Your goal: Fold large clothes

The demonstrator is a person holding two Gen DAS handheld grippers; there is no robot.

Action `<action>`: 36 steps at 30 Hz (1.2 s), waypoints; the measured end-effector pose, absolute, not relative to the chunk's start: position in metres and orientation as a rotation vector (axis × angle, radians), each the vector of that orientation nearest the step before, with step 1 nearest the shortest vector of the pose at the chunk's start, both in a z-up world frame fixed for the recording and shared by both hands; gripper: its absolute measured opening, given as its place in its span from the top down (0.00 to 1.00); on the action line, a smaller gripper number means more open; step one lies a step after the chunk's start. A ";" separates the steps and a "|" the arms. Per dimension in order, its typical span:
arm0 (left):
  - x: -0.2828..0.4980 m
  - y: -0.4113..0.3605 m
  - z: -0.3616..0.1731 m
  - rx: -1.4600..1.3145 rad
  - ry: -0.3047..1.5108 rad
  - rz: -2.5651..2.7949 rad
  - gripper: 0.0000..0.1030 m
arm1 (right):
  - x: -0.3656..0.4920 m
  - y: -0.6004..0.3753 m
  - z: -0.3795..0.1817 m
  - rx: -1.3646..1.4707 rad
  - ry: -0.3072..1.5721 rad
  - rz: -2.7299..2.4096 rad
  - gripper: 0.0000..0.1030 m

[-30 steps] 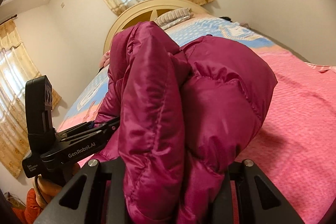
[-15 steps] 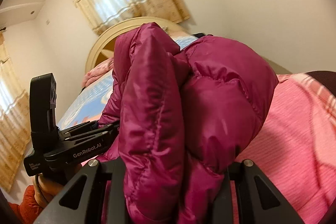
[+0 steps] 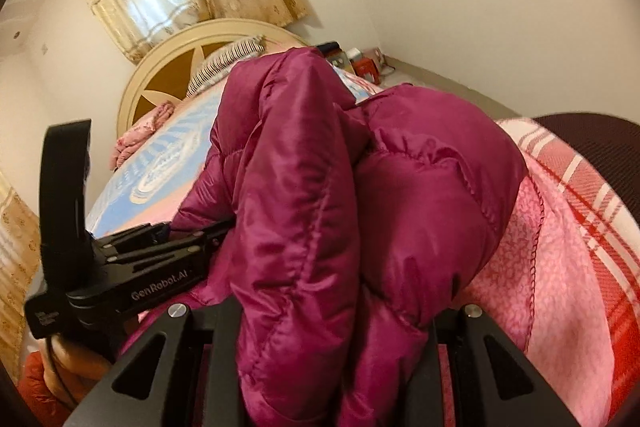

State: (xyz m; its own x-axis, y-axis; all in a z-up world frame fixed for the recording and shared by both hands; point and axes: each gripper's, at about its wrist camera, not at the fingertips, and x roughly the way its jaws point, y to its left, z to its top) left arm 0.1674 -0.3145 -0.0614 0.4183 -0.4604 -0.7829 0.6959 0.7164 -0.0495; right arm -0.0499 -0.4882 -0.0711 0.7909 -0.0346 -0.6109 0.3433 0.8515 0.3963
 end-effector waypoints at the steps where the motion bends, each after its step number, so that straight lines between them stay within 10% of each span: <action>1: 0.166 -0.319 -0.062 0.305 0.872 -0.730 0.57 | -0.047 -0.494 -0.076 0.535 0.632 -0.209 0.72; 16: 0.159 -0.346 -0.077 0.391 0.762 -0.572 0.50 | -0.041 -0.525 -0.105 0.634 0.663 -0.165 0.62; 26: 0.156 -0.348 -0.075 0.401 0.750 -0.580 0.47 | -0.127 -0.447 -0.018 0.269 0.518 -0.452 0.59; 36: 0.158 -0.335 -0.065 0.374 0.780 -0.604 0.38 | -0.109 -0.439 -0.064 0.437 0.652 -0.372 0.80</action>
